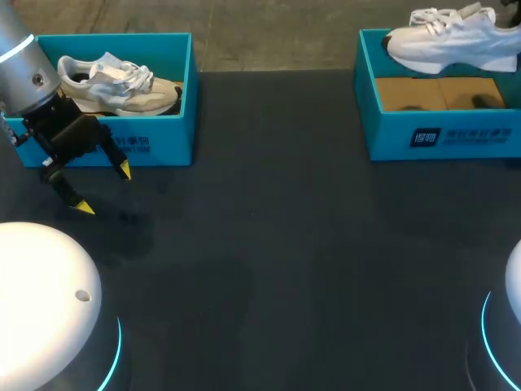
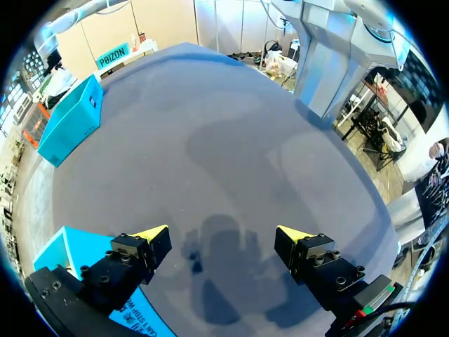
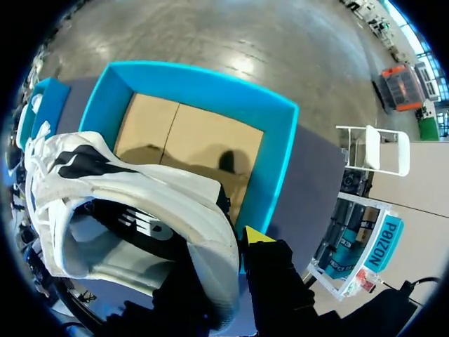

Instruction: Take the shoe out of the shoebox, open the shoe tongue, remove and reinsert the insole, then place the shoe into the shoebox

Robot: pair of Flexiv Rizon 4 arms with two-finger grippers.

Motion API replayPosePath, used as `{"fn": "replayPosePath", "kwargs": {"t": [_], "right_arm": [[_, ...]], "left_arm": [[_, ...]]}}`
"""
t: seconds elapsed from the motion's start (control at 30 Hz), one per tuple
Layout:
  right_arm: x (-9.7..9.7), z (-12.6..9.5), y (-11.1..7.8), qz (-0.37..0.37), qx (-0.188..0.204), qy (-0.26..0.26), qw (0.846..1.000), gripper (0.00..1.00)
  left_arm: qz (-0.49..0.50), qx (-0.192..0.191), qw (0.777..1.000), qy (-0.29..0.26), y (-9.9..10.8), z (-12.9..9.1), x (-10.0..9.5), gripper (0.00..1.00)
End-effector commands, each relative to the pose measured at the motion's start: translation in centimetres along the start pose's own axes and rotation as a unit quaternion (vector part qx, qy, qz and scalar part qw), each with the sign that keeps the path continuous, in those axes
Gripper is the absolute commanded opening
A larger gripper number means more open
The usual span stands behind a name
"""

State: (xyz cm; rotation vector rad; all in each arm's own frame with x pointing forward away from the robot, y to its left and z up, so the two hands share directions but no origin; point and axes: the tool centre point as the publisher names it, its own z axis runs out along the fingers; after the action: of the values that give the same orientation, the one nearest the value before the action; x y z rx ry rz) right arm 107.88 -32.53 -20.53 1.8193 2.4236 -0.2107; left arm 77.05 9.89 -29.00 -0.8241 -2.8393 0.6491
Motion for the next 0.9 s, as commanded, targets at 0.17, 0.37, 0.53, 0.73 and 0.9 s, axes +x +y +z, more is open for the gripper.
{"fn": "replayPosePath", "kwargs": {"t": [0.17,0.37,0.53,0.73,0.9], "right_arm": [[0.3,0.0,-0.8,0.001,-0.021,-0.003,1.000,0.00],[0.4,0.1,-0.7,-0.004,-0.023,0.002,1.000,0.00],[0.1,1.6,-0.6,-0.002,-0.033,-0.006,0.999,0.00],[-0.1,3.6,-0.6,-0.010,-0.032,-0.009,0.999,0.00],[-0.2,4.9,-0.7,-0.011,-0.027,-0.007,1.000,0.00]], "left_arm": [[0.000,-0.001,1.000,0.001,0.0,0.0,0.0,1.00],[0.000,-0.001,1.000,0.001,0.0,0.0,0.0,1.00],[0.000,-0.001,1.000,0.001,0.0,0.0,0.0,1.00],[0.000,-0.001,1.000,0.001,0.0,0.0,0.0,1.00],[0.000,-0.001,1.000,0.001,0.0,0.0,0.0,1.00]]}}
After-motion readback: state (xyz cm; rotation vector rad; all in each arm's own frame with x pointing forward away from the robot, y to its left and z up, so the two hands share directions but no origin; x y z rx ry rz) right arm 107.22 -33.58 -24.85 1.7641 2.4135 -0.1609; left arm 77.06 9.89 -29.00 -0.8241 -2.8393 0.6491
